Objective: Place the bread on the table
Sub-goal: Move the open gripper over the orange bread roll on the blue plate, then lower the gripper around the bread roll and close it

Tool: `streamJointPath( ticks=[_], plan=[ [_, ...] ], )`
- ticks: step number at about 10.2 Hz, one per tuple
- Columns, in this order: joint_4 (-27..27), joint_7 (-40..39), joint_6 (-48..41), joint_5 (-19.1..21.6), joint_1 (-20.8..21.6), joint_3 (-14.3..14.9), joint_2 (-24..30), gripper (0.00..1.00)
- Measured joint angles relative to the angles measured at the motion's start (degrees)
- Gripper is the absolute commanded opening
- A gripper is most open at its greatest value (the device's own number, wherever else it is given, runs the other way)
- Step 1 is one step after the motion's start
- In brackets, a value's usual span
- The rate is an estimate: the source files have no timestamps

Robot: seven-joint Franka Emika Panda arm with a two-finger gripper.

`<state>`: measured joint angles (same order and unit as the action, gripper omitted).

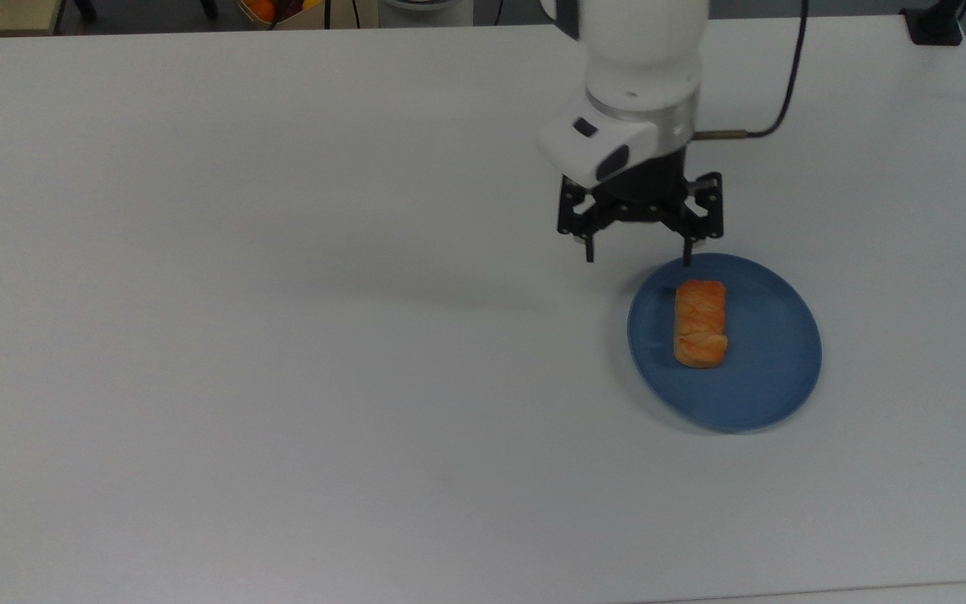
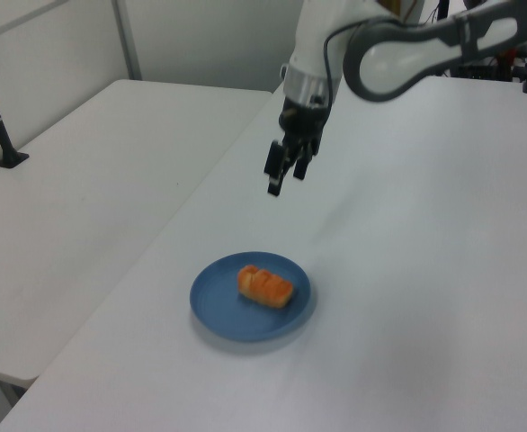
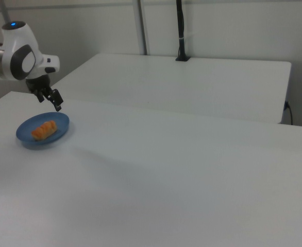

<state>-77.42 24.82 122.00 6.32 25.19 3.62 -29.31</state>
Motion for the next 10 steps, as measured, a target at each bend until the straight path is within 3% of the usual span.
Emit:
streamJointPath(
  ticks=[4, 8, 10],
  plan=[
    [6.11, 5.77, 2.3, -3.46, 5.72, 0.1, -9.4, 1.0],
    [6.84, 11.26, 7.45, -8.94, 8.47, 0.34, -14.57, 1.0],
    [6.87, 11.95, 9.66, -9.5, 8.47, 0.49, -15.92, 0.81]
  ],
)
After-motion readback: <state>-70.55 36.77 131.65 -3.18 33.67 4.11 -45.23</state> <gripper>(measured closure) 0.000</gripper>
